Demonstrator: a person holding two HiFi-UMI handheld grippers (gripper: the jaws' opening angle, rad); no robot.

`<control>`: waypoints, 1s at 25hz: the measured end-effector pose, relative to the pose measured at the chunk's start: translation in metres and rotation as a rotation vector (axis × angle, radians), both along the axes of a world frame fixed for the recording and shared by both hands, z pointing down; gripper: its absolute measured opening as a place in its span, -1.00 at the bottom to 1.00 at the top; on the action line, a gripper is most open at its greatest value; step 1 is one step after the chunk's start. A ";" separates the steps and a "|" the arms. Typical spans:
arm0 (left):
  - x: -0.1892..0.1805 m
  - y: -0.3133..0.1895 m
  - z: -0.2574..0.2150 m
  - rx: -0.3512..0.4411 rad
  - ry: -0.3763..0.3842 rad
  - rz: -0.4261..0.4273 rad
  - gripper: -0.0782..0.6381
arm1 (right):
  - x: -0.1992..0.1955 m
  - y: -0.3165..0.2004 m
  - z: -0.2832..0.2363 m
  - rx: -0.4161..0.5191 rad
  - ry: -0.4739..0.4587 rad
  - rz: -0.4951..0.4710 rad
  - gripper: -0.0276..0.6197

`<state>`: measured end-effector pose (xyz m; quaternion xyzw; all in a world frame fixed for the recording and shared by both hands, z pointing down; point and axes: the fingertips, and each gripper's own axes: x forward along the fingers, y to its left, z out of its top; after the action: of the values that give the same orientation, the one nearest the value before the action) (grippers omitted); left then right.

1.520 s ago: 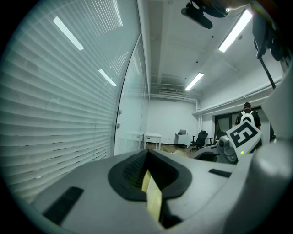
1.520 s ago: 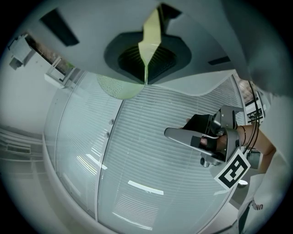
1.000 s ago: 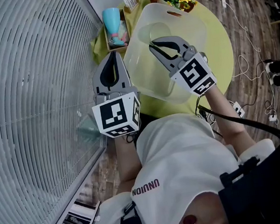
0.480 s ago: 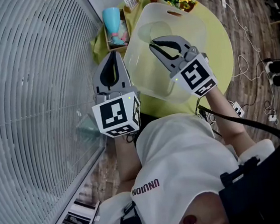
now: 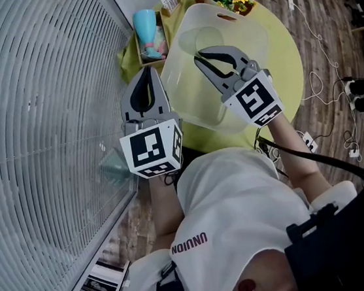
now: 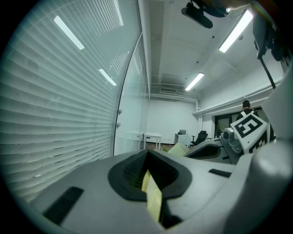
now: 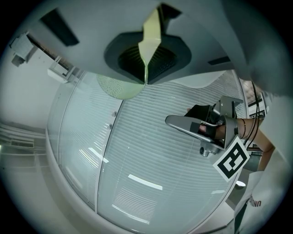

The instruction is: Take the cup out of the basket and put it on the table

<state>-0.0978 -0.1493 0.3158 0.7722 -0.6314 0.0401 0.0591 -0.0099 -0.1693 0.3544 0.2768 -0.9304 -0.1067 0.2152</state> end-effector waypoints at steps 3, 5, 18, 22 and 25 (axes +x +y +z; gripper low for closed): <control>0.001 0.000 -0.001 0.000 0.000 -0.001 -0.75 | 0.001 0.000 -0.002 0.009 -0.004 0.003 -0.81; 0.001 0.001 -0.001 -0.001 0.000 -0.002 -0.75 | 0.002 0.000 -0.003 0.011 -0.006 0.006 -0.81; 0.000 0.000 0.000 -0.002 0.001 -0.003 -0.75 | 0.004 -0.001 -0.004 0.026 -0.008 0.018 -0.81; 0.000 0.001 0.000 -0.001 0.004 -0.003 -0.75 | 0.004 0.000 -0.004 0.032 -0.001 0.019 -0.81; 0.000 0.001 0.000 0.000 0.004 -0.003 -0.75 | 0.004 0.000 -0.004 0.034 -0.002 0.020 -0.81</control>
<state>-0.0977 -0.1482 0.3154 0.7713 -0.6324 0.0387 0.0603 -0.0055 -0.1692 0.3500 0.2900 -0.9258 -0.1200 0.2108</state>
